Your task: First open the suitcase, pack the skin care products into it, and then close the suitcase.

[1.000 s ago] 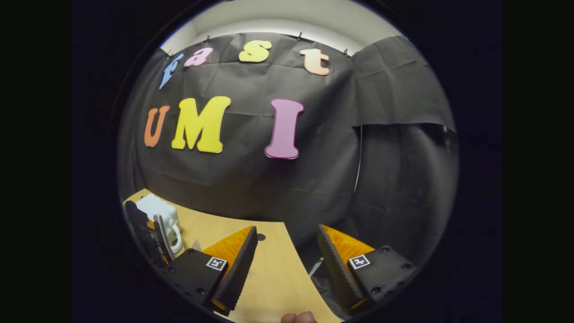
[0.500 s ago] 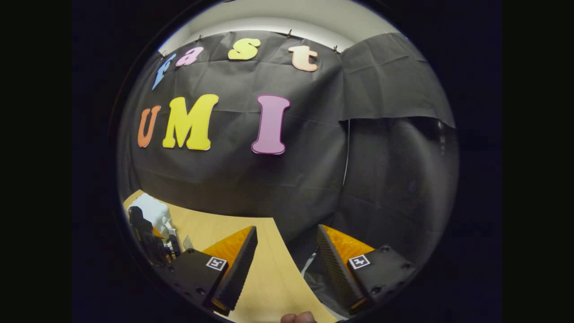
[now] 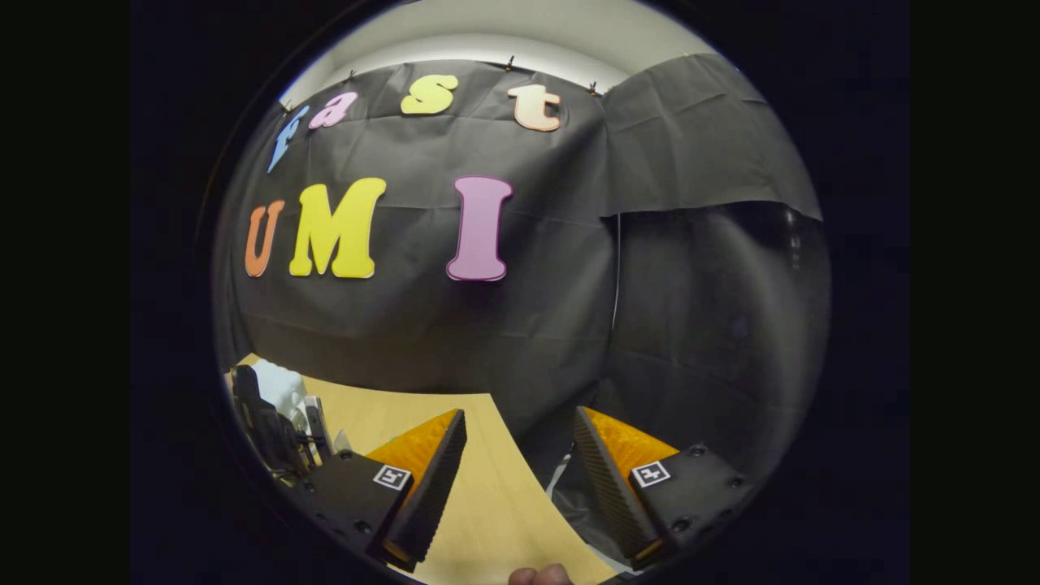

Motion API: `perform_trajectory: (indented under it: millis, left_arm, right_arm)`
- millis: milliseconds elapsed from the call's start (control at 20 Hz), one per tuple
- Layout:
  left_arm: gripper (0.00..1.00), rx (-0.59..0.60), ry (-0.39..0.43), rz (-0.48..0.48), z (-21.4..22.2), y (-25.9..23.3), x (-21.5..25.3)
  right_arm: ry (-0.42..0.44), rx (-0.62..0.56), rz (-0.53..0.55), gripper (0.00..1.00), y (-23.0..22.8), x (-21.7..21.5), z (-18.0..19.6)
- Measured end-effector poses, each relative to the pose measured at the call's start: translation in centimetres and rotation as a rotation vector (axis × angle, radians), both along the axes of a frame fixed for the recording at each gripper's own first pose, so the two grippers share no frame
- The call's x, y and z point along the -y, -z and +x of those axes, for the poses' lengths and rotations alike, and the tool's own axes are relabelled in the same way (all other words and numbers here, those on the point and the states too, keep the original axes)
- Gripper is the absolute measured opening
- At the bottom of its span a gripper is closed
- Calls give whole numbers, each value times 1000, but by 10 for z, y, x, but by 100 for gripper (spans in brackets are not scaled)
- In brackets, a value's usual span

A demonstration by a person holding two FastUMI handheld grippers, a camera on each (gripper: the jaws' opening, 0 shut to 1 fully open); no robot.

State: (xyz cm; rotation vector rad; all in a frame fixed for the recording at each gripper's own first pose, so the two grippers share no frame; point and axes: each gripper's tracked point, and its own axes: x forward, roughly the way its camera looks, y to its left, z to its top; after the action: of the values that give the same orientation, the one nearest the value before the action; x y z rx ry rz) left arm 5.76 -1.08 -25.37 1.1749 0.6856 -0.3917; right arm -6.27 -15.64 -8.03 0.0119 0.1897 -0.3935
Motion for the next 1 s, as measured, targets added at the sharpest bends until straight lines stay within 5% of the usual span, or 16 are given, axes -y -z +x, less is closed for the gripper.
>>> perform_trajectory:
  millis: [100, 400, 700, 1000]
  left_arm:
    - [4, 38, -20, -67, 1, -23, -5]
    - [3, 211, -107, -212, 1, -106, -49]
    - [2, 496, -325, -413, -5, -189, -164]
    - [3, 620, -486, -580, -15, -191, -281]
  right_arm:
    - [-16, 11, -2, 80, -5, -9, 2]
    - [-105, 40, -14, 80, -21, -55, 15]
    - [-237, 72, -38, 80, -48, -117, 39]
    - [-346, 78, -64, 79, -63, -177, 53]
